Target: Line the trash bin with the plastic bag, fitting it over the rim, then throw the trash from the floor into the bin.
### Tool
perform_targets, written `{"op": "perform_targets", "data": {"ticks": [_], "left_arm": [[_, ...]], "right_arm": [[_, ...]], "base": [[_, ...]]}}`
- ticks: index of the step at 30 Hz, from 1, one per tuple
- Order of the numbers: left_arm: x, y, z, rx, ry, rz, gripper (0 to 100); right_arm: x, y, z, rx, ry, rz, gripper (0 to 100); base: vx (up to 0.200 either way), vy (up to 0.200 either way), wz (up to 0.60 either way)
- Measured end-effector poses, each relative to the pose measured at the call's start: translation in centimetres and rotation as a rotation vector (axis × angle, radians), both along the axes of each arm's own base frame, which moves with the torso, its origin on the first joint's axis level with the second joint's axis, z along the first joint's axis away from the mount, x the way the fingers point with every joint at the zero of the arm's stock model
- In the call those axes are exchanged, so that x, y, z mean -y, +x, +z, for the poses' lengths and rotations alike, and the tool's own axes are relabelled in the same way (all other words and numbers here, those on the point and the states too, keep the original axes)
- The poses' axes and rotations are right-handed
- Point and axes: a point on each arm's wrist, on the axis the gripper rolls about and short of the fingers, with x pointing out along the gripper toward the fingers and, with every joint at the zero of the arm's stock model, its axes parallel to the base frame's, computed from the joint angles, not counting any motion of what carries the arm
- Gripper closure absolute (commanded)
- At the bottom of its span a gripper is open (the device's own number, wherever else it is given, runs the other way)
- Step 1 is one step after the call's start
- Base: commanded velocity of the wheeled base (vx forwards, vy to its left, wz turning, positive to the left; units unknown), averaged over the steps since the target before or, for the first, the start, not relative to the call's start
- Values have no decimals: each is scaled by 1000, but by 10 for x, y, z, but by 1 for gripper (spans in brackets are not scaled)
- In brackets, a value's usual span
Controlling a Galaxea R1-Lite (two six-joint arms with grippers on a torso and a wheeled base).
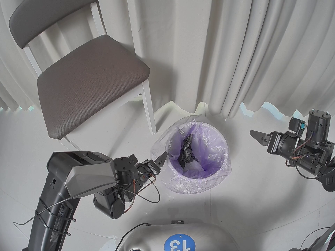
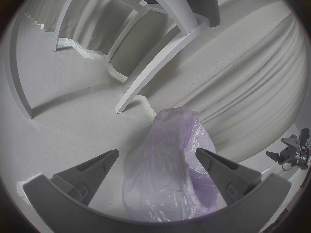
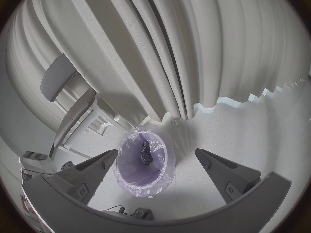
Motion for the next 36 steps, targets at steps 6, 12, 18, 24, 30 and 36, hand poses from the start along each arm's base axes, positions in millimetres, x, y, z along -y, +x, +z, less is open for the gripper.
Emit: {"op": "perform_targets", "data": {"ticks": [6, 12, 18, 24, 30, 36], "left_arm": [[1, 6, 1, 12, -26, 8, 100], [-2, 11, 2, 21, -37, 20, 100], [-8, 17, 4, 36, -39, 39, 100], [-15, 20, -1, 41, 0, 37, 100], [-16, 23, -21, 34, 198, -27, 100], [-9, 37, -36, -37, 300, -92, 100]], "right_arm": [[4, 0, 0, 31, 5, -11, 0], [4, -2, -2, 24, -1, -11, 0], [5, -3, -4, 18, -5, -10, 0], [5, -4, -7, 10, -13, 10, 0], [4, -3, -11, -4, -25, 25, 0], [3, -1, -17, -15, -30, 32, 0]], "base": [[0, 0, 0], [0, 0, 0], [0, 0, 0], [0, 0, 0], [0, 0, 0], [0, 0, 0]]}}
